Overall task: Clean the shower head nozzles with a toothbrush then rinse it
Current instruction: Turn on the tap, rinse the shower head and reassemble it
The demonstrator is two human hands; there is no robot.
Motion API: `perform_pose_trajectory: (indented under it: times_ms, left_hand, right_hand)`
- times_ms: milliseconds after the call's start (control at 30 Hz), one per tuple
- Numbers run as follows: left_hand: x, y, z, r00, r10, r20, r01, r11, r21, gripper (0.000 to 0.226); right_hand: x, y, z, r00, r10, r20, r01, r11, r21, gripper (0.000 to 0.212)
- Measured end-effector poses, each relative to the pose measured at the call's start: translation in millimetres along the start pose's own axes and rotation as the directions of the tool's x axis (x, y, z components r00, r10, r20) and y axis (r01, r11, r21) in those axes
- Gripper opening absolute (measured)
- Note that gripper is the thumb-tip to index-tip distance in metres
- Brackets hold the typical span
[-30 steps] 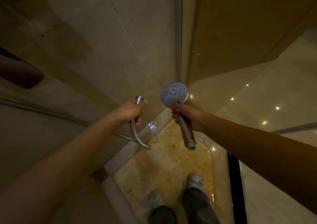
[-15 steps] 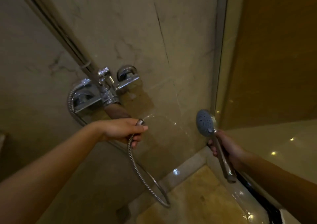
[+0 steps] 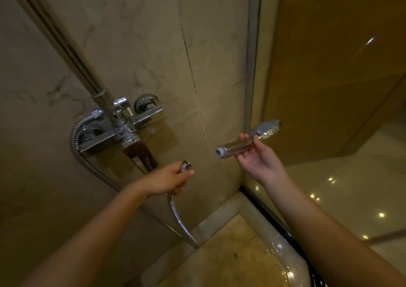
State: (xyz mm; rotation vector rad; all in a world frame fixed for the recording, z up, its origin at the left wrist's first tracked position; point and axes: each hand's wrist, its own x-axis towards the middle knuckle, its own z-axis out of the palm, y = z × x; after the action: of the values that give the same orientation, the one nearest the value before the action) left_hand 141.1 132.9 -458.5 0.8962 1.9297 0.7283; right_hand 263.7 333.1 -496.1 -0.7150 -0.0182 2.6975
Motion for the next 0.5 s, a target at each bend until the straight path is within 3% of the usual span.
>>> perform_pose_trajectory:
  times_ms: [133,200,367,500]
  left_hand:
    - [-8,12,35,0.993,0.120,-0.014,-0.121,0.991,-0.056,0.025]
    - [-11,19,43,0.983,0.172,-0.058,-0.177,0.979,-0.101,0.025]
    - [-21,33,51,0.959,0.246,-0.140,-0.269,0.947,-0.175,0.021]
    - [-28,46,61,0.933,0.310,-0.185,-0.339,0.927,-0.158,0.022]
  right_hand:
    - [-24,3,19,0.975,0.000,0.221,0.031,0.990,-0.137,0.011]
    - [-37,0,28,0.951,-0.036,0.308,0.122,0.957,-0.264,0.022]
    - [-68,-15,51,0.886,-0.086,0.455,0.316,0.830,-0.460,0.024]
    - [-85,-22,65,0.839,-0.081,0.538,0.431,0.701,-0.568,0.045]
